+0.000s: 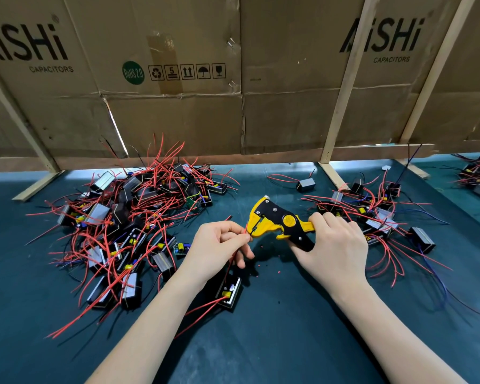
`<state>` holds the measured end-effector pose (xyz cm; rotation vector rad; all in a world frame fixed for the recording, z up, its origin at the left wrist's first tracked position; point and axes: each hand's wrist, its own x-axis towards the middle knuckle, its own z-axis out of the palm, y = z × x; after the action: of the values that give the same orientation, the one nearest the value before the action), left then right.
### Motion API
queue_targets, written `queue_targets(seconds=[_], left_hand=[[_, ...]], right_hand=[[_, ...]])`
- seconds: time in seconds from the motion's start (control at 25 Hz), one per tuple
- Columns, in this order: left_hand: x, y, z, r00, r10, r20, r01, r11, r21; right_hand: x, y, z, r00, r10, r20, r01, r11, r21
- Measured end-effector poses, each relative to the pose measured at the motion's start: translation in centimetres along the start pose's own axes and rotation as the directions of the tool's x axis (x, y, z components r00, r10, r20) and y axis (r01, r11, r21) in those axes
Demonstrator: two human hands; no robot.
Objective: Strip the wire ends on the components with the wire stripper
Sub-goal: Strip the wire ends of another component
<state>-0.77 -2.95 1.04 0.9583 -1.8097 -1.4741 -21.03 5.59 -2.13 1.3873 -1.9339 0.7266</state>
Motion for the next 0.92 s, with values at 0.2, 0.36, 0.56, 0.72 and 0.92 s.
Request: queue_targets(seconds=[0.2, 0.36, 0.56, 0.72, 0.92], left_hand=[[0.02, 0.01, -0.09, 1.000, -0.009, 0.005, 0.009, 1.000, 0.012], [0.04, -0.07, -0.19, 1.000, -0.015, 0.015, 0.014, 1.000, 0.023], [0.13, -0.13, -0.29, 1.000, -0.009, 0.023, 0.009, 1.000, 0.019], [0.17, -0.18, -0.36, 0.999, -0.007, 0.035, 0.007, 1.000, 0.019], [0.31, -0.34, -0.27, 0.999, -0.008, 0.040, 0.007, 1.000, 0.006]], right_hand=[[0.03, -0.09, 0.02, 1.000, 0.004, -0.002, -0.004, 0.999, 0.031], [0.02, -0.11, -0.08, 1.000, 0.005, 0.022, -0.006, 0.999, 0.040], [0.06, -0.06, -0.19, 1.000, -0.008, -0.005, 0.008, 0.999, 0.049], [0.05, -0.02, -0.27, 1.000, -0.005, -0.010, 0.006, 0.998, 0.063], [0.15, 0.14, 0.00, 1.000, -0.015, 0.014, 0.015, 0.999, 0.032]])
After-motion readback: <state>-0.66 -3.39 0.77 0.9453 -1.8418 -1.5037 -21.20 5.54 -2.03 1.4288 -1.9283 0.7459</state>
